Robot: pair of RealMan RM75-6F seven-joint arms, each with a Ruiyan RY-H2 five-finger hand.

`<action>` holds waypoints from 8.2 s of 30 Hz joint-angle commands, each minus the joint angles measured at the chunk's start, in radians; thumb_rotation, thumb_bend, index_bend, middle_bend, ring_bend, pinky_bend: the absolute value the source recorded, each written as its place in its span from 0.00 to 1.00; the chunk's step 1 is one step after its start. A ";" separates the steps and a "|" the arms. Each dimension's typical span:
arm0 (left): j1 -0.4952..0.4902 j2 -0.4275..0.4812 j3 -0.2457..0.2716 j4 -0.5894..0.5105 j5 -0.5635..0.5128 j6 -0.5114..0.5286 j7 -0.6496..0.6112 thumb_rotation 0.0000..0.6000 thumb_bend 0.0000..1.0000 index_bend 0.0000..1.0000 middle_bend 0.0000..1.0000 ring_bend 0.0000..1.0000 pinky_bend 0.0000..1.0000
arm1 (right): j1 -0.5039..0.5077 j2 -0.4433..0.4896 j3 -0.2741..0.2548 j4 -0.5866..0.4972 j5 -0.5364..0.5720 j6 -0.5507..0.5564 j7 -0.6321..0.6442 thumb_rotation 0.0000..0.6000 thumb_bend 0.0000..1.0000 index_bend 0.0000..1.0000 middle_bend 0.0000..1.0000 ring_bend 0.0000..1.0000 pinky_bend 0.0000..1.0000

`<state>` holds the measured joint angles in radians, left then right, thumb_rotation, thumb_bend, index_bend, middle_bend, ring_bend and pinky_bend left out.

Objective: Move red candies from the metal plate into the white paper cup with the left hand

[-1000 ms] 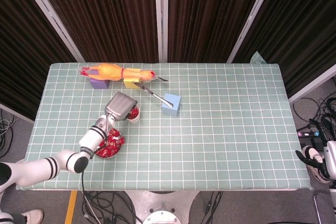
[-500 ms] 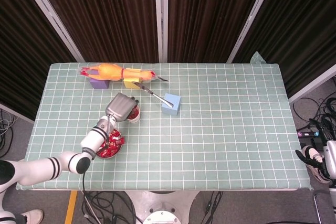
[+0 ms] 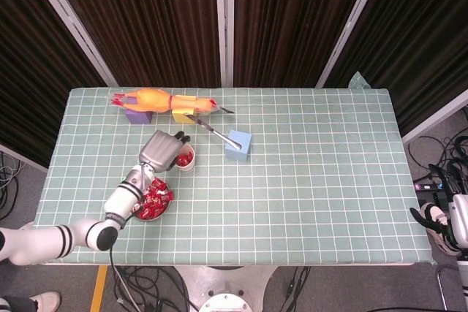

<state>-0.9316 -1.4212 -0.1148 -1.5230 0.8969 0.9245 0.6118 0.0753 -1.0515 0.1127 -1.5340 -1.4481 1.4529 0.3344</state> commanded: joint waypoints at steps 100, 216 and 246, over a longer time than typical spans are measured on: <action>0.010 -0.116 -0.085 0.171 0.084 -0.144 -0.094 1.00 0.55 0.48 0.48 0.91 1.00 | 0.006 0.006 -0.003 -0.004 0.013 -0.015 -0.003 1.00 0.12 0.12 0.18 0.05 0.35; 0.409 0.005 0.115 -0.018 0.338 0.172 -0.083 1.00 0.45 0.65 0.71 0.93 1.00 | 0.016 0.018 -0.008 -0.037 -0.017 -0.001 -0.021 1.00 0.12 0.12 0.18 0.05 0.36; 0.045 -0.137 -0.090 0.155 0.073 -0.055 0.108 1.00 0.44 0.63 0.69 0.92 1.00 | 0.002 0.025 -0.006 -0.029 0.010 -0.003 -0.016 1.00 0.12 0.12 0.18 0.05 0.36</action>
<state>-0.8795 -1.5508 -0.2097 -1.3752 0.9771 0.8664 0.7116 0.0778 -1.0269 0.1065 -1.5622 -1.4384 1.4492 0.3186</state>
